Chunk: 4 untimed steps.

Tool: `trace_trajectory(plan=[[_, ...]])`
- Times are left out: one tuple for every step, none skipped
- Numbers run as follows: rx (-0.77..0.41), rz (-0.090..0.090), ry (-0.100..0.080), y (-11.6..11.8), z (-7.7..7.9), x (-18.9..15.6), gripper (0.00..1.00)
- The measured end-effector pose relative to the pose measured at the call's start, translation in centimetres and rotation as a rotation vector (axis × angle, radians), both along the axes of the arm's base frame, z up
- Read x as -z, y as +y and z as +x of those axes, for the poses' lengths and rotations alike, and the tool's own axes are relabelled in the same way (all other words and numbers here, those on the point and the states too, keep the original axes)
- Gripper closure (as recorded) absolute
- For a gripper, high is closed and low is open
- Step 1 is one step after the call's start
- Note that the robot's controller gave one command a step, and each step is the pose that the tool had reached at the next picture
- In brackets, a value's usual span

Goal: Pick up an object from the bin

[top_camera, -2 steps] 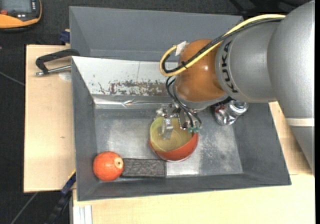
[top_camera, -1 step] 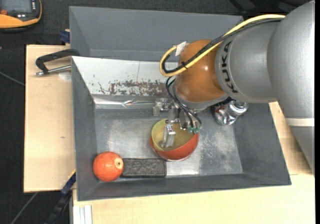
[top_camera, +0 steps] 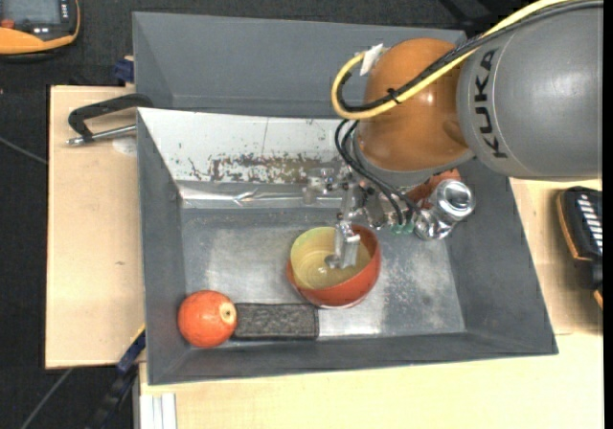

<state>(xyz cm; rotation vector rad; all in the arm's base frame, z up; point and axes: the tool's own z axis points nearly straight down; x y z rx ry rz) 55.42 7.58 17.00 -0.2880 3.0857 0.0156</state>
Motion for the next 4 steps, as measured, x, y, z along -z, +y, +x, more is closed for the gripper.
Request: trace_trajectory(plan=[[-0.098, -0.003, 0.0, -3.01, -0.08, 9.94, 0.0], [-0.099, -0.002, -0.008, -2.88, 0.16, 9.54, 1.0], [-0.099, -0.002, -0.007, -2.87, 0.16, 9.54, 1.0], [-0.099, -0.002, -0.007, -2.86, 0.15, 9.54, 1.0]])
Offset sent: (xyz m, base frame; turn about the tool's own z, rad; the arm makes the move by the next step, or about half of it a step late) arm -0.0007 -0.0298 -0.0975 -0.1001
